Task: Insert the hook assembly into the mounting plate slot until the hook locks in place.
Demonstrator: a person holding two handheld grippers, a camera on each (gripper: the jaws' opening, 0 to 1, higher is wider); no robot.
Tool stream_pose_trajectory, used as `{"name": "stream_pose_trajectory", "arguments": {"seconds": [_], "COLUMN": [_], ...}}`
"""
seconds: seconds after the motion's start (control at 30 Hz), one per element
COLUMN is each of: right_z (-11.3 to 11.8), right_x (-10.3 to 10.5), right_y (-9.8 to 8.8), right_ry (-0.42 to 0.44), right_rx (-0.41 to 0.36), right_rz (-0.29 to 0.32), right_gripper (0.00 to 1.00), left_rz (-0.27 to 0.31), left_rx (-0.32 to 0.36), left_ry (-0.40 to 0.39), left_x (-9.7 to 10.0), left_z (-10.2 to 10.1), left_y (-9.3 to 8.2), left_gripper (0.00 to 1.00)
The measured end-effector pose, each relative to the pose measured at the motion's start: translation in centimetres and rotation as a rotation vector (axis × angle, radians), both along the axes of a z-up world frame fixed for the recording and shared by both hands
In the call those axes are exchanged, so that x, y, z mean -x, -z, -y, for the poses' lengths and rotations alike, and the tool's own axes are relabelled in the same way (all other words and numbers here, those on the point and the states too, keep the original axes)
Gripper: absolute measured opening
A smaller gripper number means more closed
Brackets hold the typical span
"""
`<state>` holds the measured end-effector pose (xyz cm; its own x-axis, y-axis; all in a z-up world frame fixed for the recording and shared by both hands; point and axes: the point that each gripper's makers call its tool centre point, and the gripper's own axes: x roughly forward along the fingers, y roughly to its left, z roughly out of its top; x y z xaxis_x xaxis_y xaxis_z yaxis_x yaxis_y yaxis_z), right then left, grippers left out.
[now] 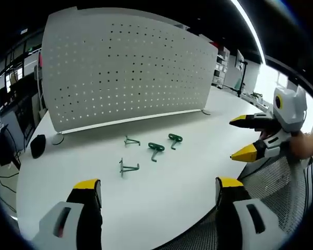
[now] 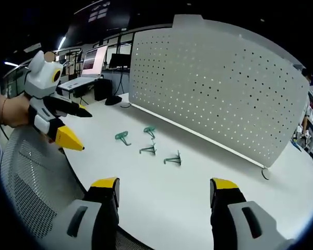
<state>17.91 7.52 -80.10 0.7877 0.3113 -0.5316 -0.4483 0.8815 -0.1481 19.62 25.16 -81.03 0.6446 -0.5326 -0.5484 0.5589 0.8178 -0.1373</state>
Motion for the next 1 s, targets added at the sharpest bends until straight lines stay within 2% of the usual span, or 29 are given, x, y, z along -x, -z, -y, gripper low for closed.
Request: {"name": "stream_pose_trajectory", "arguments": {"seconds": [0.6, 0.9, 1.0], "right_z": [0.1, 0.3, 0.3], "right_x": [0.0, -0.2, -0.3], "right_y": [-0.2, -0.3, -0.3], "right_ry": [0.006, 0.012, 0.015], "right_rx": [-0.008, -0.018, -0.022], "right_rz": [0.005, 0.008, 0.009], "right_gripper": [0.68, 0.67, 0.67], "left_rz": [-0.005, -0.058, -0.099], "left_rx": [-0.030, -0.027, -0.024], "left_ry": [0.001, -0.028, -0.048], "left_x": [0.0, -0.2, -0.5], "left_z": [-0.1, -0.4, -0.8], "left_y": [0.3, 1.0, 1.5], "left_gripper": [0.92, 0.86, 0.85]}}
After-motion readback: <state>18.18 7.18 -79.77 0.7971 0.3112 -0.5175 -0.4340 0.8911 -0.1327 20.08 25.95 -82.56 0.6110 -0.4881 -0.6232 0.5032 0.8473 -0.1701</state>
